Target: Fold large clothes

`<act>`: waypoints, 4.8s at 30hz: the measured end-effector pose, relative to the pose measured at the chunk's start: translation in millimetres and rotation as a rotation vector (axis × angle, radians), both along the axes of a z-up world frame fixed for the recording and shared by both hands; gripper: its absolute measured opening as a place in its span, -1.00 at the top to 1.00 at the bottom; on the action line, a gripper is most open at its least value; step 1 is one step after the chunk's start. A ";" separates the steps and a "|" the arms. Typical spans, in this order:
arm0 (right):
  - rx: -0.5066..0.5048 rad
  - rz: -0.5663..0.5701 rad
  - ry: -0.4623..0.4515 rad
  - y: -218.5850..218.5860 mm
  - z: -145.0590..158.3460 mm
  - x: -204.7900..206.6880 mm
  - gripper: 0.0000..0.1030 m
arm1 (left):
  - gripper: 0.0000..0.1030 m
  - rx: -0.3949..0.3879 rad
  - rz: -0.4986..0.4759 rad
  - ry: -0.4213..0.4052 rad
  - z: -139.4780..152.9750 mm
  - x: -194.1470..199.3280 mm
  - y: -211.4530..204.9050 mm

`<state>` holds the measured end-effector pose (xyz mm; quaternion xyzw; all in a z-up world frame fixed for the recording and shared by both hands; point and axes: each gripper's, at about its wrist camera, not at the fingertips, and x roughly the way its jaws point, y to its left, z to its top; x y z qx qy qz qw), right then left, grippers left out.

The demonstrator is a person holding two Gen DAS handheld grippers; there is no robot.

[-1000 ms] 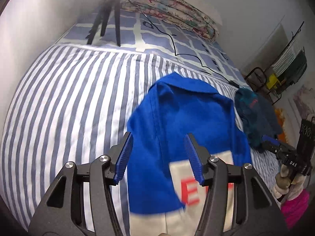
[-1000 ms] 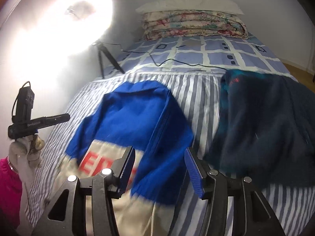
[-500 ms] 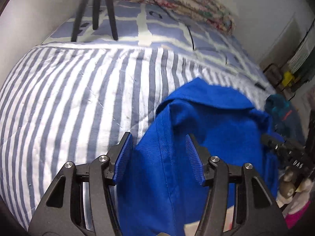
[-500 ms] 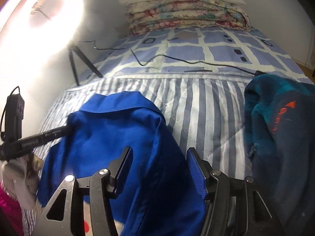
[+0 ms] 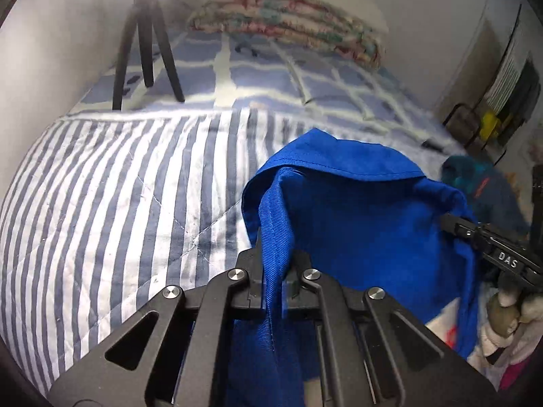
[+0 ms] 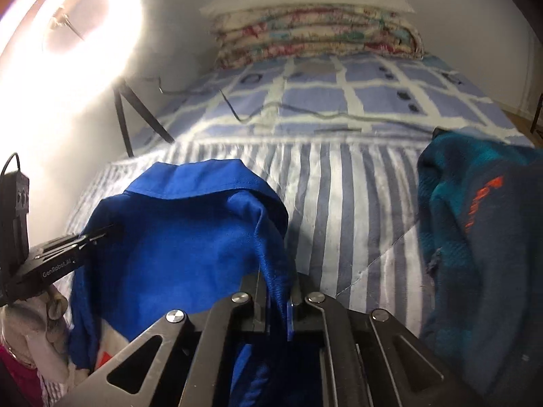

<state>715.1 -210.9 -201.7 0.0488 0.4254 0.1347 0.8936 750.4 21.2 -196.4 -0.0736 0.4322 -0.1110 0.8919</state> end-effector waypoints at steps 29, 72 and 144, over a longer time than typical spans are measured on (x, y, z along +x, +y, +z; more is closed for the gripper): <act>0.031 0.144 -0.158 -6.2 151.2 -307.9 0.96 | 0.97 -0.086 -0.145 -0.134 143.3 -302.5 10.7; 0.074 0.214 -0.322 -87.7 229.5 -650.6 0.39 | 0.50 -0.078 -0.254 -0.205 239.8 -648.5 62.5; 0.011 0.138 -0.078 -25.3 67.5 -398.3 0.33 | 0.64 -0.117 -0.045 0.087 66.3 -371.2 37.8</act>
